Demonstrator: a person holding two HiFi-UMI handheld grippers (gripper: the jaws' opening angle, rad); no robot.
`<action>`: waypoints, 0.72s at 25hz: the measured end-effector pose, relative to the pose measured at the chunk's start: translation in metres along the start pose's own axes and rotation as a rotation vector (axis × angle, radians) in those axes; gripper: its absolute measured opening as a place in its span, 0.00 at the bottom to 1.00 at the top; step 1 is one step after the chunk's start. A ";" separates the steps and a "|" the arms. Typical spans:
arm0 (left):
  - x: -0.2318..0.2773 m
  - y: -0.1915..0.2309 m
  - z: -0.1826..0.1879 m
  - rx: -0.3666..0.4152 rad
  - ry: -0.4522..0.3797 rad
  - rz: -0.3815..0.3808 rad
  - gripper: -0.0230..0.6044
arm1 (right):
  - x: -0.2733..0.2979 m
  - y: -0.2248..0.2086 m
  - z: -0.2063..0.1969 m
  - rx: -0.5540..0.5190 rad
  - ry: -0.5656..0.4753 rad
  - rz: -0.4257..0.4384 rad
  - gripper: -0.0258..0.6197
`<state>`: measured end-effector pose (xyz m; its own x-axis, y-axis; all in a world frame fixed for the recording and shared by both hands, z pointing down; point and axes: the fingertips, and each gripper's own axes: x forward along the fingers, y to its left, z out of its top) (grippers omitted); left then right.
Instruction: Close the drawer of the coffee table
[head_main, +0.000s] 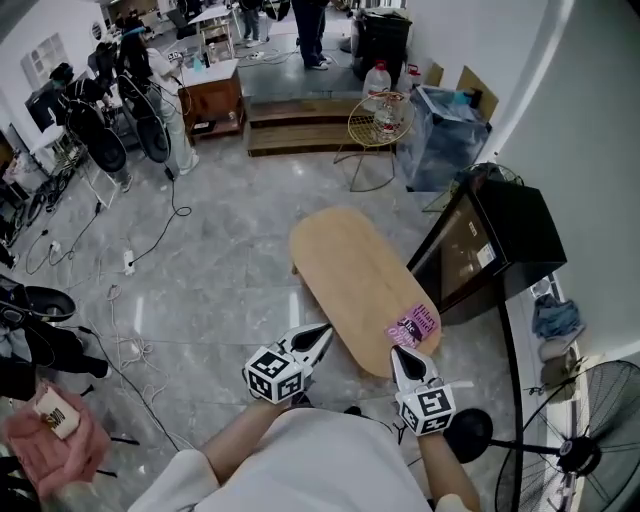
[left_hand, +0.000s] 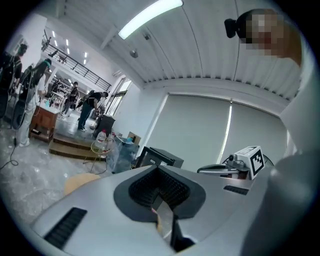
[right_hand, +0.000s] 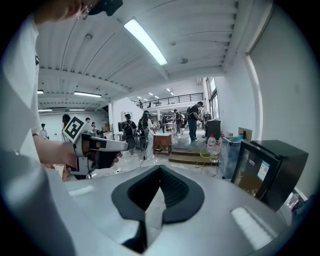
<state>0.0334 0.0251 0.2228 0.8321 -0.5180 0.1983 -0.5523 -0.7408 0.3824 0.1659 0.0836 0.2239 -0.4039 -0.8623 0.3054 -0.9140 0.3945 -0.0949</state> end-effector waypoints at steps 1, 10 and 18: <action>0.001 -0.006 0.005 0.023 -0.008 0.004 0.05 | -0.006 -0.004 0.003 -0.005 -0.007 -0.001 0.06; -0.007 -0.029 0.028 0.068 -0.058 0.000 0.05 | -0.041 -0.028 0.014 -0.015 -0.065 -0.069 0.06; -0.012 -0.034 0.026 0.076 -0.053 0.005 0.05 | -0.054 -0.032 0.018 0.017 -0.106 -0.114 0.06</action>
<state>0.0405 0.0457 0.1842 0.8267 -0.5419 0.1516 -0.5602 -0.7675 0.3116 0.2158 0.1117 0.1933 -0.2989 -0.9302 0.2132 -0.9542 0.2878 -0.0821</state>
